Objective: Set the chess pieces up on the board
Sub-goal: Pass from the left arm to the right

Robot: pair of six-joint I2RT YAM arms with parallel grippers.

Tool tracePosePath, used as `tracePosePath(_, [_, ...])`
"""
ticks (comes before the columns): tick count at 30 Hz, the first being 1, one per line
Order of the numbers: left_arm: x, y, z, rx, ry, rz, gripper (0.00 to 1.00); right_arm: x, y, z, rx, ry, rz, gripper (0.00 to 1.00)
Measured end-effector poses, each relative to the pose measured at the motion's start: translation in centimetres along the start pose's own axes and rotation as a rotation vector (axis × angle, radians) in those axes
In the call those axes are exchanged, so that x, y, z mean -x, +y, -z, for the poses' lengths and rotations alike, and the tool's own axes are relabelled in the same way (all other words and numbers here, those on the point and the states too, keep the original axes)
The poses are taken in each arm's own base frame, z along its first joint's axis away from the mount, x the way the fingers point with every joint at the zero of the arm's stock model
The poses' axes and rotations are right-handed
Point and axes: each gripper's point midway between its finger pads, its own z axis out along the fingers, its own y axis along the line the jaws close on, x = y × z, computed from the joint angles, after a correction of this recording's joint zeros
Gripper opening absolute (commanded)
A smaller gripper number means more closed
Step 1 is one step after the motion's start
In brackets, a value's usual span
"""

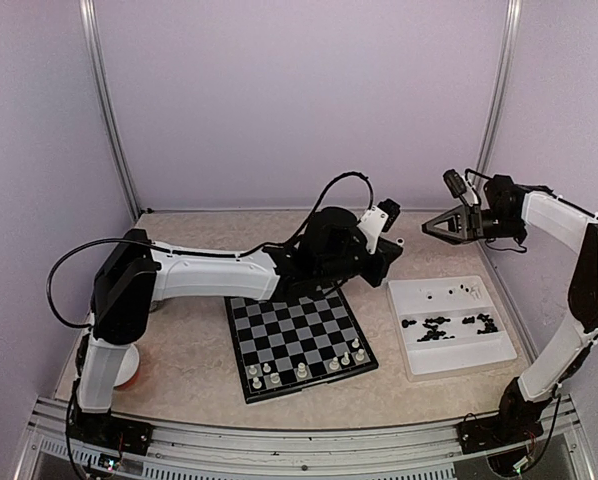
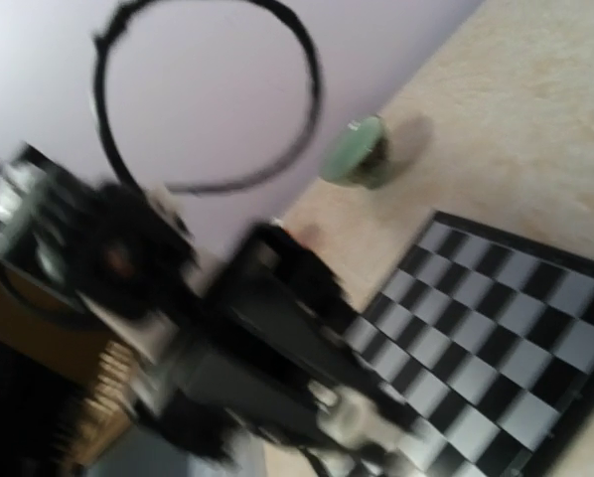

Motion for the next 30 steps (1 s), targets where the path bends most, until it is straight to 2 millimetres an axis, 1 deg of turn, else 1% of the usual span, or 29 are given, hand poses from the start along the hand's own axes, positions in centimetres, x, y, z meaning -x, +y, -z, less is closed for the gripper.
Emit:
tracePosePath(4, [0.1,0.6,3.1,-0.072,0.049,0.094,0.10,-0.8,-1.1,0.0,-0.068,0.037,0.046,0.33])
tracePosePath(8, [1.1,1.0,5.7,-0.145,0.045,0.181,0.10,-1.3,-1.7,-0.3,-0.103,0.073,0.081,0.33])
tracePosePath(10, [1.6,0.7,6.4,-0.196,0.037,0.227,0.10,-1.8,-1.6,-1.4,-0.103,0.110,0.097,0.33])
tracePosePath(12, [1.7,0.1,6.8,-0.248,0.044,0.281,0.10,-2.3,-1.4,-2.5,-0.099,0.147,0.114,0.33])
tracePosePath(15, [0.9,-0.9,7.5,-0.344,0.107,0.381,0.11,-2.7,-1.2,-3.6,-0.098,0.188,0.144,0.33])
tracePosePath(17, [0.1,-1.1,8.1,-0.391,0.168,0.463,0.11,-3.0,-1.2,-3.9,-0.103,0.203,0.153,0.33])
tracePosePath(20, [-1.2,-0.3,9.8,-0.431,0.246,0.613,0.11,-3.1,-1.6,-3.9,-0.126,0.216,0.162,0.33])
tracePosePath(22, [-1.9,1.0,11.3,-0.425,0.286,0.751,0.07,-3.2,-1.8,-4.0,-0.137,0.225,0.170,0.33])
tracePosePath(24, [-2.2,2.2,12.6,-0.413,0.311,0.890,0.05,-3.2,-2.0,-4.0,-0.144,0.230,0.177,0.33])
tracePosePath(26, [-2.3,3.3,13.3,-0.400,0.325,1.027,0.04,-3.4,-2.0,-4.3,-0.145,0.237,0.181,0.33])
tracePosePath(27, [-2.4,3.6,13.5,-0.398,0.335,1.080,0.03,-3.5,-2.0,-4.4,-0.146,0.243,0.183,0.33])
tracePosePath(30, [-3.1,3.5,14.0,-0.398,0.391,1.234,0.03,-3.6,-1.9,-4.7,-0.148,0.253,0.190,0.33])
